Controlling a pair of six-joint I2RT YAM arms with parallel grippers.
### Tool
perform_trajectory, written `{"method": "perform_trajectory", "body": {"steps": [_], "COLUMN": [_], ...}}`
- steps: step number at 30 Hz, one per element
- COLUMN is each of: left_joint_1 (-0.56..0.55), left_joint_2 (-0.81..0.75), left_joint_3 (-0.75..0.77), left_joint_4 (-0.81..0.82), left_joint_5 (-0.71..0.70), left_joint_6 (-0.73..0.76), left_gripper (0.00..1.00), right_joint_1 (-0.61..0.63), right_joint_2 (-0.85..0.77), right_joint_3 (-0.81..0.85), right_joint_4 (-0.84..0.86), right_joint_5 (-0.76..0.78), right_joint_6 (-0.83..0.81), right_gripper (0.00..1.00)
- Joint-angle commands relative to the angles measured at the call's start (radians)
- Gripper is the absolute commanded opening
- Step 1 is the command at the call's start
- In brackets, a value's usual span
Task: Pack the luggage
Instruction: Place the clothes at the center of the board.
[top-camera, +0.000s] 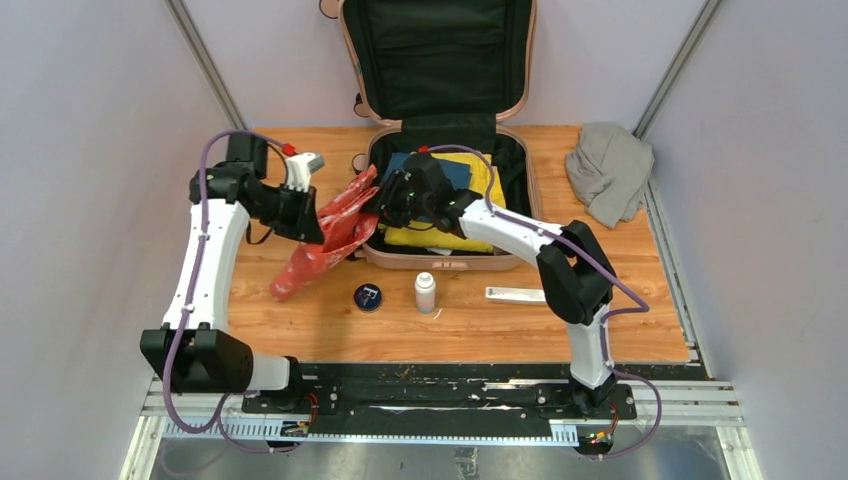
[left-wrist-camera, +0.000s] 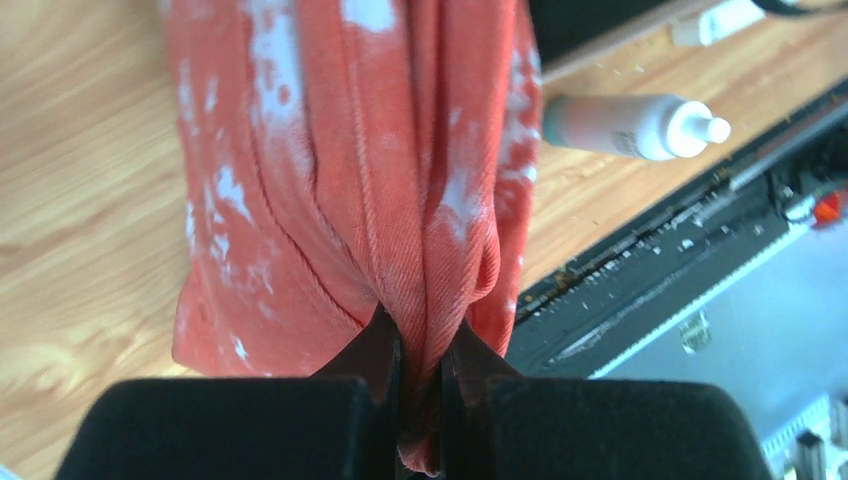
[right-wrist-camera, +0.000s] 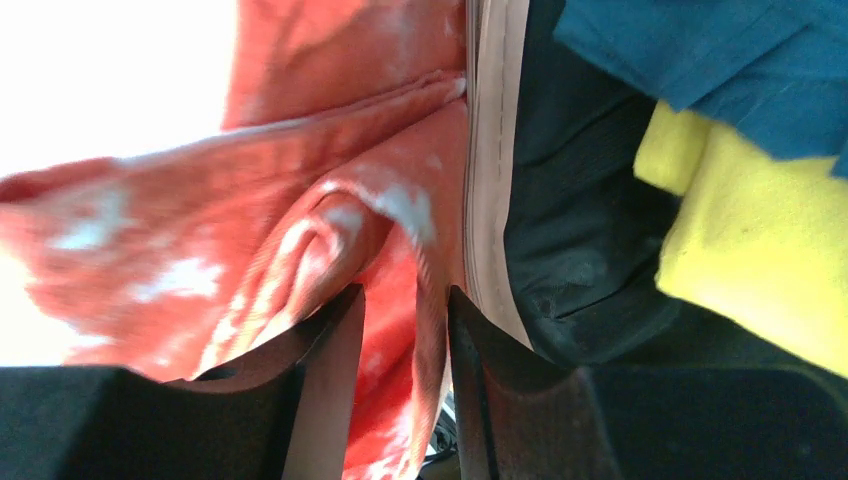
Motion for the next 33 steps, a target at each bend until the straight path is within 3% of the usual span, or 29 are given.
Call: {"method": "perform_trajectory", "body": {"steps": [1, 6, 12, 15, 18, 23, 28, 29, 31, 32, 33], "left_joint_1": [-0.134, -0.237, -0.351, -0.364, -0.369, -0.373, -0.373, -0.373, -0.373, -0.373, -0.373], "left_joint_2": [0.049, 0.149, 0.240, 0.259, 0.257, 0.239, 0.230, 0.231, 0.224, 0.215, 0.203], "left_joint_3": [-0.010, 0.059, 0.109, 0.095, 0.066, 0.031, 0.000, -0.003, -0.009, -0.014, -0.018], "left_joint_4": [0.054, 0.063, 0.091, 0.099, 0.103, 0.104, 0.104, 0.104, 0.104, 0.104, 0.104], "left_joint_5": [0.129, 0.147, 0.129, 0.145, 0.160, 0.173, 0.169, 0.169, 0.178, 0.184, 0.190], "left_joint_6": [-0.014, -0.018, -0.049, -0.051, -0.042, -0.016, 0.003, 0.003, 0.003, 0.004, 0.008], "left_gripper": [0.00, 0.00, 0.00, 0.00, 0.00, 0.20, 0.39, 0.50, 0.85, 0.98, 1.00], "right_joint_1": [-0.031, -0.067, -0.085, -0.087, -0.087, -0.084, -0.086, -0.086, -0.087, -0.085, -0.084], "right_joint_2": [-0.094, -0.209, -0.255, -0.264, -0.257, -0.244, -0.290, -0.287, -0.272, -0.263, -0.258], "right_joint_3": [-0.089, -0.280, -0.370, -0.454, -0.475, -0.415, -0.514, -0.510, -0.481, -0.466, -0.458], "right_joint_4": [0.104, 0.277, 0.329, 0.438, 0.474, 0.383, 0.473, 0.468, 0.435, 0.415, 0.399], "right_joint_5": [-0.029, -0.013, -0.021, -0.019, -0.023, -0.029, 0.013, 0.003, -0.023, -0.034, -0.043], "right_joint_6": [-0.036, 0.015, 0.061, 0.140, 0.165, 0.122, 0.147, 0.138, 0.113, 0.101, 0.090], "right_gripper": [0.43, 0.62, 0.90, 0.99, 1.00, 1.00, 1.00, 1.00, 1.00, 1.00, 1.00]}}
